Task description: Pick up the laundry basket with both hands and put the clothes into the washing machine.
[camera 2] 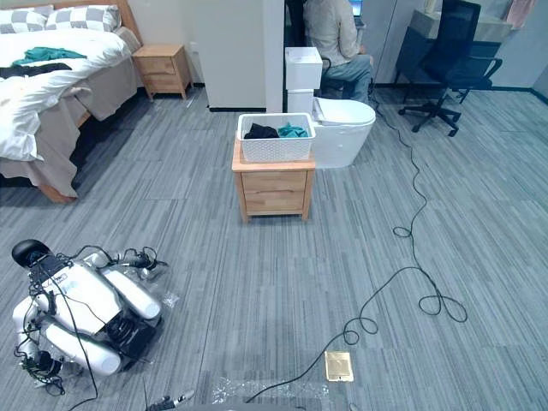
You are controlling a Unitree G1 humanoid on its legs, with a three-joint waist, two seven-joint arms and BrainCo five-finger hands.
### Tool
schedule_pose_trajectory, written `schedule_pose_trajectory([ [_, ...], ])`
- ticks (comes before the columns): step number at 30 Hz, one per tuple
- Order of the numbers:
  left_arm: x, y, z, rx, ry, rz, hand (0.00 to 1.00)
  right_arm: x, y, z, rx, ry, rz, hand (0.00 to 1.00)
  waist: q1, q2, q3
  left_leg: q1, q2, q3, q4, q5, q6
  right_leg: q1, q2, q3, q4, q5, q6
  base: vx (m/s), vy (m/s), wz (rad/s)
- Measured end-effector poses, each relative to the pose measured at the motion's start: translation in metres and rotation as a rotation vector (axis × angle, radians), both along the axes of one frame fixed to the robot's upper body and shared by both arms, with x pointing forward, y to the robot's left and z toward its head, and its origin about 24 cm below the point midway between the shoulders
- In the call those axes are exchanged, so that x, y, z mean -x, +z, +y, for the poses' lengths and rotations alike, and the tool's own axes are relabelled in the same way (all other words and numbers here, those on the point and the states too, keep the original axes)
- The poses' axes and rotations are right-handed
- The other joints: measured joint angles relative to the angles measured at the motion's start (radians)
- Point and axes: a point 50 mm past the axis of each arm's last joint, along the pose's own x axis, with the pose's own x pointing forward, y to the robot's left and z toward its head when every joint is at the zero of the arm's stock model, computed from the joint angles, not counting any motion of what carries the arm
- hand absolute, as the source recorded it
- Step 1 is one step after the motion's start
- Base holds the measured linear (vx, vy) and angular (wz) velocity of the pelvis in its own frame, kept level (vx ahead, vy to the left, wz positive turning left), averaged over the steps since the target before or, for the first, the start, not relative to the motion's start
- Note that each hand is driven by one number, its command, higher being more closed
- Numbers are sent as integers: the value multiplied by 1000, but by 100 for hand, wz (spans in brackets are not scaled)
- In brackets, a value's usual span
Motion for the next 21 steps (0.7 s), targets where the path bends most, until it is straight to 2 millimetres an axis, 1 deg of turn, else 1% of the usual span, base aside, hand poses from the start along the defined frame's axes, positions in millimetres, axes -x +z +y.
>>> schedule_pose_trajectory([
  [1,-7,1,0,-3,0,-16,0,-5,0,1,-2,2,-11,0,0,-4,5,2,-3,-8,-3,0,0,11,-3,-7,-6,0,0,87,14,14],
  [3,-12,2,1,-13,-7,-27,0,-11,0,3,-5,6,-27,0,1,-8,9,8,-7,-15,-6,0,1,22,-4,-6,-14,0,0,108,19,9],
  [7,-13,2,0,-27,-19,-25,0,-19,1,6,-2,9,-50,0,2,1,21,23,-12,-28,-12,0,1,36,-6,-7,-16,0,0,48,10,2],
  [9,-14,2,-2,-28,-17,-24,0,-19,1,5,0,3,-51,0,2,6,24,30,-13,-32,-26,3,6,36,-7,-7,-16,-1,1,6,5,2],
  [12,-14,2,-2,-35,-13,-22,0,-18,1,5,-2,-26,-54,0,2,6,24,34,-14,-34,-34,5,9,36,-8,-7,-15,-2,2,-11,-2,0],
  [18,-13,1,-3,-34,-24,-20,0,-14,0,4,5,-29,-49,0,1,6,24,37,-13,-41,-47,11,0,28,-12,-11,-14,-5,6,-33,-7,3],
  [21,-11,1,-3,-32,-25,-10,0,-12,0,4,5,-25,-45,0,1,6,24,50,-13,-42,-73,22,4,29,-12,-11,-15,-7,10,0,0,0],
])
